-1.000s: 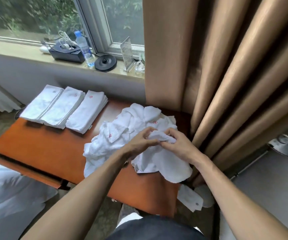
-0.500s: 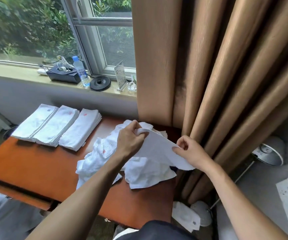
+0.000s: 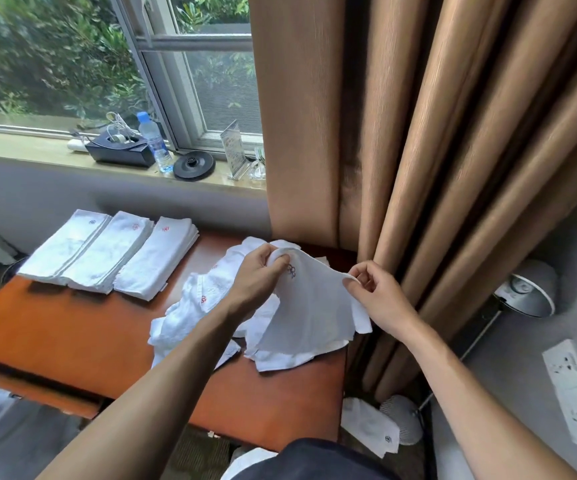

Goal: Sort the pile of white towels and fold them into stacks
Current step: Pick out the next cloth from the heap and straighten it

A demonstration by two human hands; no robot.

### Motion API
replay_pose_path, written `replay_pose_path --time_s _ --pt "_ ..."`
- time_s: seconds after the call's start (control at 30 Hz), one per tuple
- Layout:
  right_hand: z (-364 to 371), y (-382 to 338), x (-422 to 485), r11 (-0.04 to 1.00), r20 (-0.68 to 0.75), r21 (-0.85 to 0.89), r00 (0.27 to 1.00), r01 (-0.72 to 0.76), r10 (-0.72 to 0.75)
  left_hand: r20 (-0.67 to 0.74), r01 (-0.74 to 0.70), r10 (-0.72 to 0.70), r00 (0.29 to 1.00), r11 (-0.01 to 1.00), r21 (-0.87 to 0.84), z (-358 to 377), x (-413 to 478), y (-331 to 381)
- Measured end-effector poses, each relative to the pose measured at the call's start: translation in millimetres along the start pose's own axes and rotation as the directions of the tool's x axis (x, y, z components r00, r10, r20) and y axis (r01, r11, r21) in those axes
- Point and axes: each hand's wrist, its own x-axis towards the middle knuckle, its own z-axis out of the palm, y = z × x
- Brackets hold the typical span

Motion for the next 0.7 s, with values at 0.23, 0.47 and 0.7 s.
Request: replay_pose_path --time_s 0.23,0.47,0.7 --pt "11 -21 -7 0.975 -0.054 -0.177 0.988 0.135 -0.147 0.029 0.041 -0.034 0.999 0.964 -0.261 14 -11 24" --pt "37 -48 -35 0.999 0.217 -0.035 0.976 0.012 -0.004 0.094 0.044 -0.019 0.995 0.960 -0.275 21 -15 30" --pt "35 -37 -29 0.907 -0.019 -0.419 1.000 -0.030 0.024 0.122 0.115 -0.075 0.990 0.928 -0.356 10 -18 25"
